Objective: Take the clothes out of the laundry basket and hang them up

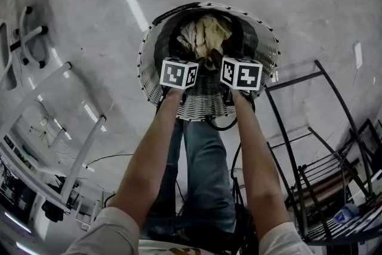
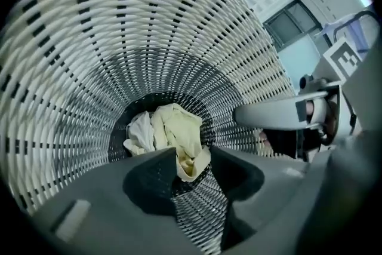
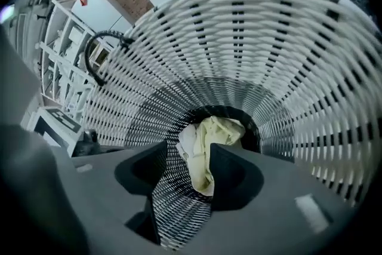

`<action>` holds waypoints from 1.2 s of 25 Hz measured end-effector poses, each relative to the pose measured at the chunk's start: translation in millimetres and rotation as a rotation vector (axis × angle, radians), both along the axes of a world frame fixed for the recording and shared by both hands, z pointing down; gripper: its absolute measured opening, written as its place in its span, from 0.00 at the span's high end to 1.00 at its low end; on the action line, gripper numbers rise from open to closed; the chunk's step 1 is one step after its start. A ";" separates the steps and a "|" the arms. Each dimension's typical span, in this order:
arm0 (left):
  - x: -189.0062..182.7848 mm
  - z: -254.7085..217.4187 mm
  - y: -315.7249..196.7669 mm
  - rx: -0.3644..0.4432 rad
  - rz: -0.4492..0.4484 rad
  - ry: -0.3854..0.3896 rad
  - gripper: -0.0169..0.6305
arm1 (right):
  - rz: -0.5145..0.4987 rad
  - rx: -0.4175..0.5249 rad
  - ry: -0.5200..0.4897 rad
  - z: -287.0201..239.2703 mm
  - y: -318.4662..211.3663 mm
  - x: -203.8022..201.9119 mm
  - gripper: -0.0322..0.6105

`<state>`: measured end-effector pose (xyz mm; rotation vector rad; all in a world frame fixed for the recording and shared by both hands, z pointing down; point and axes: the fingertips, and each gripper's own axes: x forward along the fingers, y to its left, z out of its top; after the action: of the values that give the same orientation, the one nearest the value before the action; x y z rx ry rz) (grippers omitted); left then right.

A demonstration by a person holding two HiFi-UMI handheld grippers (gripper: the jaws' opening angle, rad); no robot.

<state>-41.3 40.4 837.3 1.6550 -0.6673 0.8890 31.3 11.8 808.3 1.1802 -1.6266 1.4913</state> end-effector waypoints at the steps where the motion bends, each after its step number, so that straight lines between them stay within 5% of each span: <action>1: 1.6 4.1 0.8 -0.008 -0.008 0.006 0.69 | -0.027 -0.010 0.007 7.6 1.1 -1.4 0.56; 15: 15.6 84.6 34.4 -0.150 -0.050 0.012 0.68 | -0.079 -0.173 0.044 93.8 35.2 4.1 0.56; 24: 17.5 120.0 48.5 -0.215 -0.166 0.040 0.68 | -0.128 -0.150 0.035 118.7 21.2 15.3 0.57; 30: 21.5 130.9 52.0 -0.204 -0.166 0.055 0.69 | -0.157 -0.159 0.013 132.8 24.0 12.0 0.57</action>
<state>-19.8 92.4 968.2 1.4160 -0.6440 0.7627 43.3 35.8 941.2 0.9514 -1.5248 1.4793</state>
